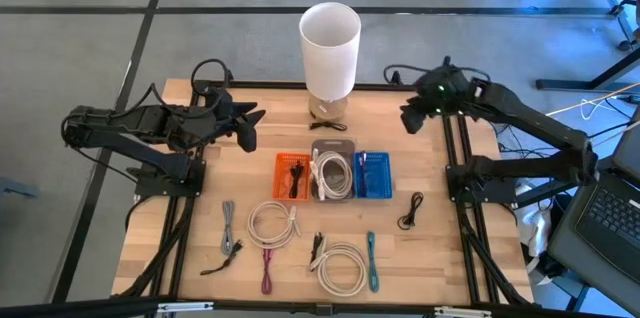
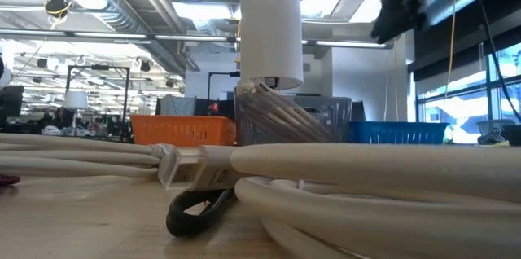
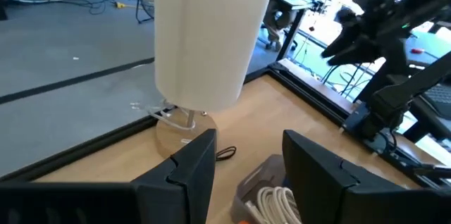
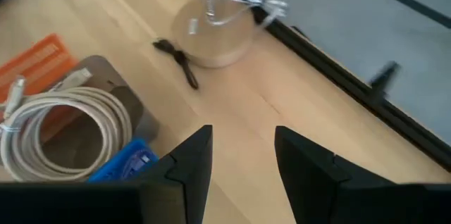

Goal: Pick & Place USB Port
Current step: Put the black charger cable into the orange bin

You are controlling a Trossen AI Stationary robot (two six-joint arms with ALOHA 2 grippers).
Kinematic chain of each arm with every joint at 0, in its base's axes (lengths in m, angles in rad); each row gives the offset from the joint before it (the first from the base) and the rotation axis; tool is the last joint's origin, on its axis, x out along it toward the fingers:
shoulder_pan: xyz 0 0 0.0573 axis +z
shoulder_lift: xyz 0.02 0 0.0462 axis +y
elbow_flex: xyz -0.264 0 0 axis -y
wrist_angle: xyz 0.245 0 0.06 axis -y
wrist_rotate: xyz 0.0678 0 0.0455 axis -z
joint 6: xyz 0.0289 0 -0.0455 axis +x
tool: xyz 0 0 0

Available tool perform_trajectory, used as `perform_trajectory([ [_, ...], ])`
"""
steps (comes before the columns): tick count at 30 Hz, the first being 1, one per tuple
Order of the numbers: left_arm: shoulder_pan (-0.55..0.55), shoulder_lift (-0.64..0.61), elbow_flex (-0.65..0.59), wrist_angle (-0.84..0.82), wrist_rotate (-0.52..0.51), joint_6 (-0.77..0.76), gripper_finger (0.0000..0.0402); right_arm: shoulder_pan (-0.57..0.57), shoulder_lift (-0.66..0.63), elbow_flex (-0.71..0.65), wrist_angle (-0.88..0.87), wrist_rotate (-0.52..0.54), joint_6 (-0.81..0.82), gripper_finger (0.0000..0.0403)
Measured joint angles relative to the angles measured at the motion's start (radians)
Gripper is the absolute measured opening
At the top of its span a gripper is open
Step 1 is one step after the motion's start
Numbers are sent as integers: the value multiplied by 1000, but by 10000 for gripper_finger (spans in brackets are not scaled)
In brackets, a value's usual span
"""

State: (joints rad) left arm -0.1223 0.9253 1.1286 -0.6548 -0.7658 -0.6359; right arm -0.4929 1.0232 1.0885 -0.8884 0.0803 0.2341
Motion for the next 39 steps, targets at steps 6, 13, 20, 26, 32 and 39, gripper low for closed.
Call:
perform_trajectory([
  [6,0,0,0,0,0,-16,157,-65,126,-15,134,-140,-111,158],
  [13,0,0,0,0,0,-24,157,-73,317,-15,226,-278,-205,158],
  [20,0,0,0,0,0,-32,157,-73,489,-15,329,-294,-243,158],
  [26,0,0,0,-4,0,-17,157,-61,589,-15,429,-336,-345,139],
  [32,0,0,0,-5,4,-15,157,-20,645,-15,430,-347,-404,100],
  [39,0,0,0,-8,-3,-14,157,1,712,-15,501,-338,-419,84],
])
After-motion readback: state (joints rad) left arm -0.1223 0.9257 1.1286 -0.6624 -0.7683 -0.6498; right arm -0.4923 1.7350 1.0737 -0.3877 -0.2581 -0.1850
